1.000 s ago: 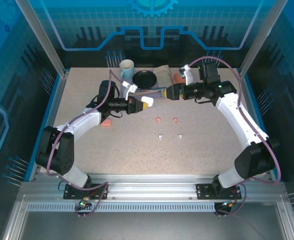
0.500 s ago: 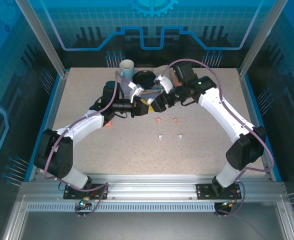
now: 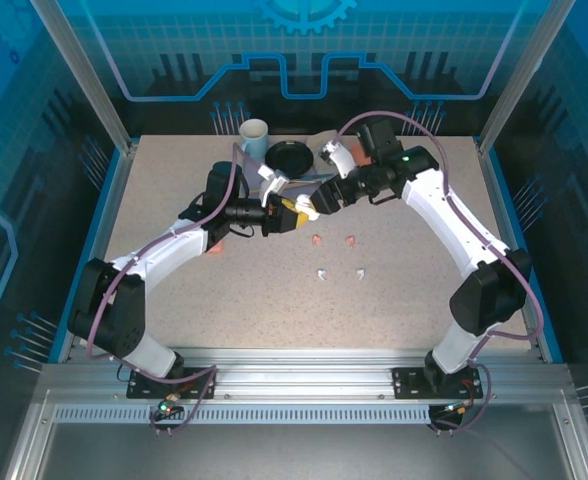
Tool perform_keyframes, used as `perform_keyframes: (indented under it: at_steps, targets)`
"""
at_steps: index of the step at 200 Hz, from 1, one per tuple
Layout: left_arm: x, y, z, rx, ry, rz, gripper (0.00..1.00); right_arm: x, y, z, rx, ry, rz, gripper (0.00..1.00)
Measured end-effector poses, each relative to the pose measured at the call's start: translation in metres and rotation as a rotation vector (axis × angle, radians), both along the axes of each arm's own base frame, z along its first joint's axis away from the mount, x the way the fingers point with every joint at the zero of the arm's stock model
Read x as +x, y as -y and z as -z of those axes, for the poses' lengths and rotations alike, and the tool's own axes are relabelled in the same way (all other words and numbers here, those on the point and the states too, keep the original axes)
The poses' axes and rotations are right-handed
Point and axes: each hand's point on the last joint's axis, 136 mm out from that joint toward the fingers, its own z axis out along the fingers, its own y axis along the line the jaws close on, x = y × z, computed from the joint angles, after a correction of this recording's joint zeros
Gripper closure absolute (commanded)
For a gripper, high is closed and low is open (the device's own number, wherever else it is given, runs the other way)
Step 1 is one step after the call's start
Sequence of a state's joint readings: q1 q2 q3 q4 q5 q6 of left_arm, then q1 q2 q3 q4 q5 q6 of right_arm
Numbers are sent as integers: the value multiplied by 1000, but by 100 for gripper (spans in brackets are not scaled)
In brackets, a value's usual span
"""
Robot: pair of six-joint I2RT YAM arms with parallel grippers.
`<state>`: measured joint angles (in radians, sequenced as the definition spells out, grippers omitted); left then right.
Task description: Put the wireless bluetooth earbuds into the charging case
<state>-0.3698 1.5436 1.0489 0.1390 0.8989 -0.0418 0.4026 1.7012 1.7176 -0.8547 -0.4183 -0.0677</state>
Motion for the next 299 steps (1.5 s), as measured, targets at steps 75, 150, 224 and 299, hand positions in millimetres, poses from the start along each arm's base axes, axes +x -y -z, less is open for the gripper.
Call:
perform_keyframes:
  at_steps: [75,150,224,299]
  targets:
    - [-11,4,-9,18,117,-27,100,36,25,-16,35,-17,209,27]
    - [19,-30,30,135,390,-427,100,-16,82,81,-20,-374,579,28]
    - [42,-49,-1,52,545,-635,100,-74,37,174,-253,-539,569,29]
    - [30,-58,-7,35,567,-656,100,-74,8,234,-412,-578,553,38]
